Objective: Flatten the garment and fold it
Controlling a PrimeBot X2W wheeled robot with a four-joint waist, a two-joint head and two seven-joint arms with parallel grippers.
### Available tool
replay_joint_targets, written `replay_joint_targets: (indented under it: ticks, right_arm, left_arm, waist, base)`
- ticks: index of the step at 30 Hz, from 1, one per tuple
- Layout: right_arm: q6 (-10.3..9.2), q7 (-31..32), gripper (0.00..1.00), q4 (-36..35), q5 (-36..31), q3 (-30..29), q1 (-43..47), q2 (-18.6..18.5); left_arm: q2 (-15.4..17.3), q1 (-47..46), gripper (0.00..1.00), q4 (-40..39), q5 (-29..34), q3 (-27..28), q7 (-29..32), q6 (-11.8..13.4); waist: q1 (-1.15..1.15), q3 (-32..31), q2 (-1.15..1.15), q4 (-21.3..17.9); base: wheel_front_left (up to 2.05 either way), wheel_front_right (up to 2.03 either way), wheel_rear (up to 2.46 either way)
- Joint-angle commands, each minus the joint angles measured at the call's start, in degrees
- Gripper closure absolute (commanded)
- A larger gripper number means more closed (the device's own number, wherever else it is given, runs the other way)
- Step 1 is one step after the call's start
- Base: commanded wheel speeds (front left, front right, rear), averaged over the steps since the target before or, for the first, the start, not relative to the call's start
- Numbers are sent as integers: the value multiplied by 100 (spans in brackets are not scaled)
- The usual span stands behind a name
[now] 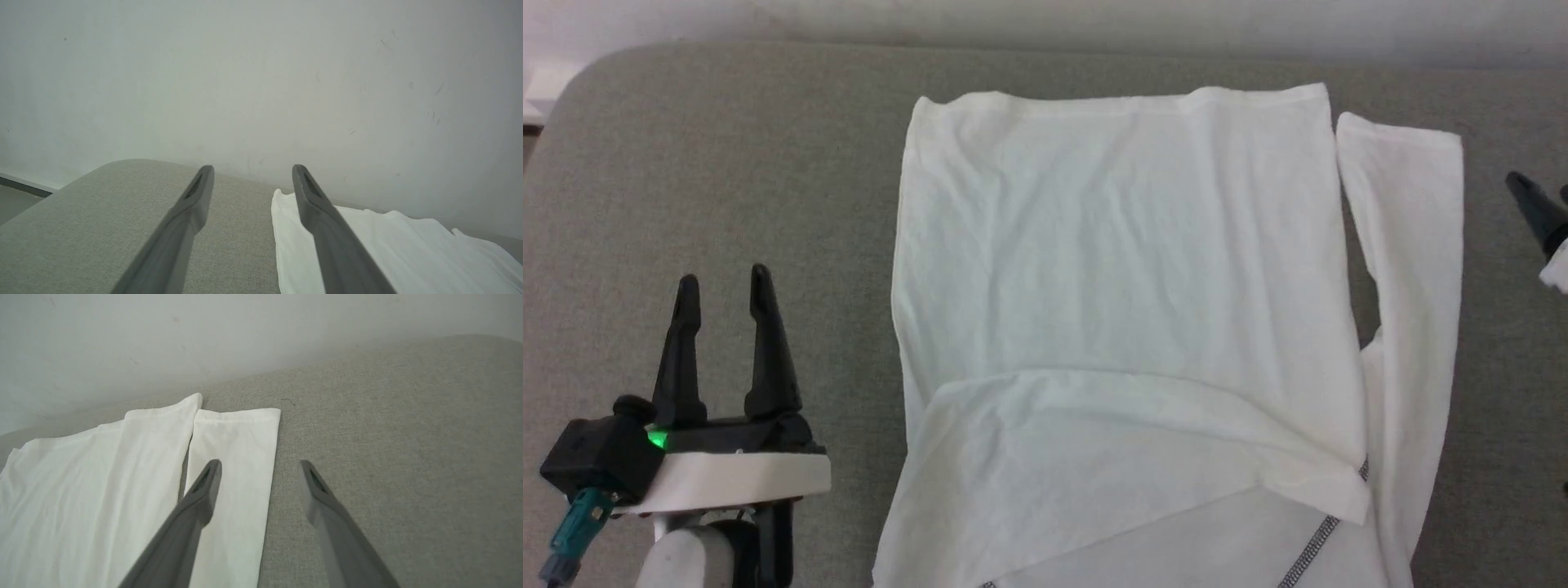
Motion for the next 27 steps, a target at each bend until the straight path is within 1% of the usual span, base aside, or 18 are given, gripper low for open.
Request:
replay_joint_targets:
  ticks: [1, 5, 11, 16, 20, 21, 22, 23, 24, 27]
  right_arm:
    - [-4, 124, 0, 157, 21, 22, -224, -72]
    - [-4, 773, 0, 771, -173, 135, -1040, -326]
    - [-4, 1238, 0, 1370, -530, 82, -1964, -400]
    - [-4, 1435, 0, 1828, -825, 0, -2351, -391]
    - [-4, 1900, 0, 2260, -959, -90, -2348, -350]
    - [-4, 2049, 6, 2353, -965, -115, -2326, -324]
    - [-4, 2182, 55, 2419, -982, -126, -2307, -311]
    - [-4, 2287, 71, 2456, -981, -135, -2294, -288]
    - [-4, 2319, 100, 2439, -980, -127, -2290, -277]
    - [-4, 2060, 100, 2158, -931, -41, -2272, -343]
  left_arm:
    - [-78, -99, 0, -56, 84, 34, -28, -64]
    - [-352, -284, 0, -156, 221, 96, -28, -308]
    - [-586, -575, 0, -149, 386, 62, -28, -651]
    - [-694, -777, 0, -63, 481, 35, -28, -800]
    - [-740, -820, 0, 24, 547, 36, -28, -865]
    - [-747, -816, 0, 46, 558, 41, -28, -875]
    - [-754, -808, 0, 64, 565, 49, -28, -884]
    - [-759, -798, 0, 83, 573, 61, -28, -890]
    - [-763, -787, 0, 105, 581, 74, -28, -895]
    - [-773, -748, 0, 189, 589, 111, -28, -911]
  waist:
    - [-2, 656, 0, 384]
    - [-2, 1021, 0, 527]
    - [-2, 1456, 0, 634]
    - [-2, 1605, 0, 655]
    - [-2, 1554, 0, 628]
    - [-2, 1523, 0, 615]
    - [-2, 1494, 0, 600]
    - [-2, 1464, 0, 579]
    - [-2, 1427, 0, 558]
    - [-2, 1261, 0, 492]
  base:
    - [0, 0, 0]
    - [0, 0, 0]
    - [0, 0, 0]
    - [0, 0, 0]
    - [0, 0, 0]
    - [0, 0, 0]
    - [0, 0, 0]
    - [0, 0, 0]
    - [0, 0, 0]
    - [0, 0, 0]
